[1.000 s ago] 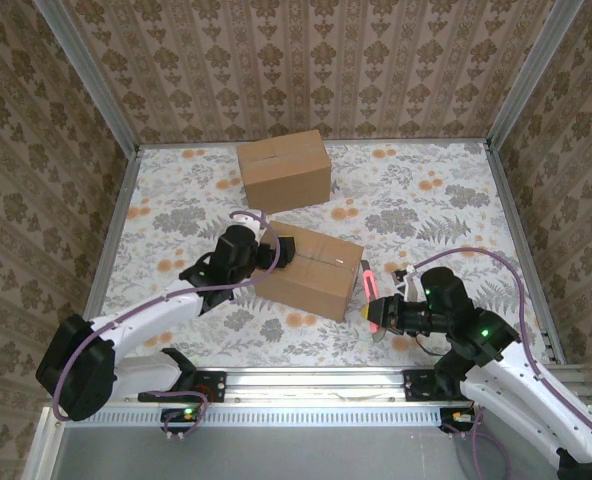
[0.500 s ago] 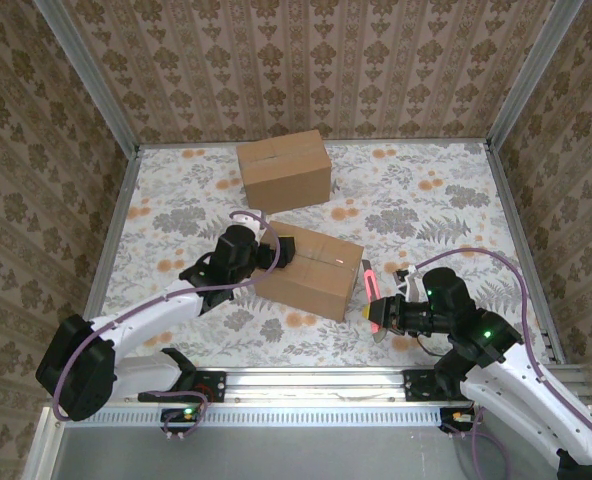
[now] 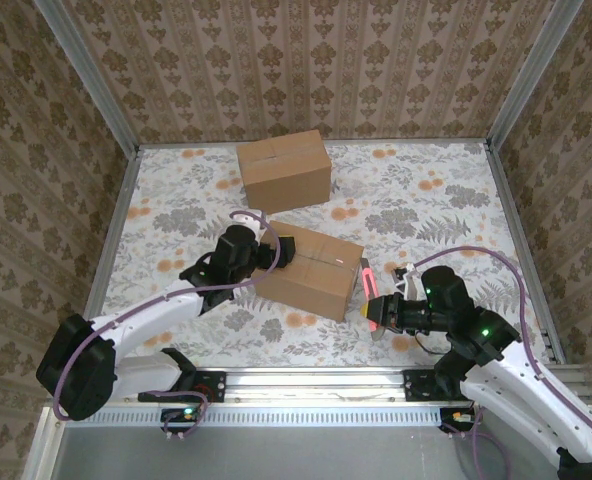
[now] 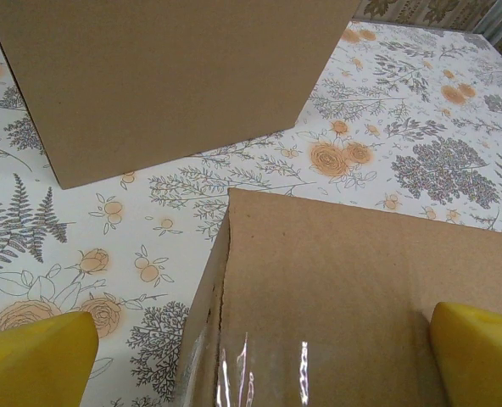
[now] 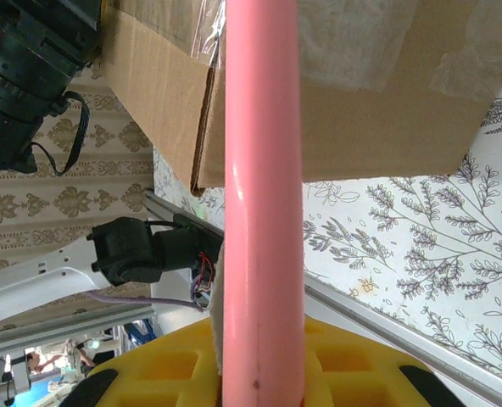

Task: Unpack the express box

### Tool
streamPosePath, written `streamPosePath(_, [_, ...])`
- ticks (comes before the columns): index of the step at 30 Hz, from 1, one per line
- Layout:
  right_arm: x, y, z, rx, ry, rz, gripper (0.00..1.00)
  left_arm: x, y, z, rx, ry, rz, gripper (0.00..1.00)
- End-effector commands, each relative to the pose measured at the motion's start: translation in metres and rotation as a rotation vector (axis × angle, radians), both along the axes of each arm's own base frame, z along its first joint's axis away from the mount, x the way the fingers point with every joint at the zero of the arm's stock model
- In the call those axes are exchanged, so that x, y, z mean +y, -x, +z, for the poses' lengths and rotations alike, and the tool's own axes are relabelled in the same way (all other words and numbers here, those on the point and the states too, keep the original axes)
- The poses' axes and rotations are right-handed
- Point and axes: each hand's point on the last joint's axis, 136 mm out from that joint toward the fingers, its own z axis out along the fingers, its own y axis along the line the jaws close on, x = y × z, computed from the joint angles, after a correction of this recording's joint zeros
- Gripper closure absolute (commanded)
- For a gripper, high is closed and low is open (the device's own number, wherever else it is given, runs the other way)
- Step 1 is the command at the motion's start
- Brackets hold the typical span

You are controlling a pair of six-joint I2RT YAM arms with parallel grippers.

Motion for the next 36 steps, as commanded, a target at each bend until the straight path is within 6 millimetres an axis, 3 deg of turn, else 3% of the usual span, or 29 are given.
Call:
streamPosePath(1, [0.006, 0.001, 0.011, -0.014, -0.036, 0.023, 1.00, 0.038, 0.041, -0.097, 0.273, -0.264, -0.010, 0.00])
streamPosePath(11, [-0.006, 0.006, 0.002, 0.014, 0.051, -0.002, 1.00, 0.039, 0.041, -0.097, 0.274, -0.265, -0.007, 0.00])
streamPosePath(36, [0.011, 0.005, 0.016, -0.016, -0.010, 0.041, 1.00, 0.038, 0.040, -0.099, 0.276, -0.268, -0.006, 0.00])
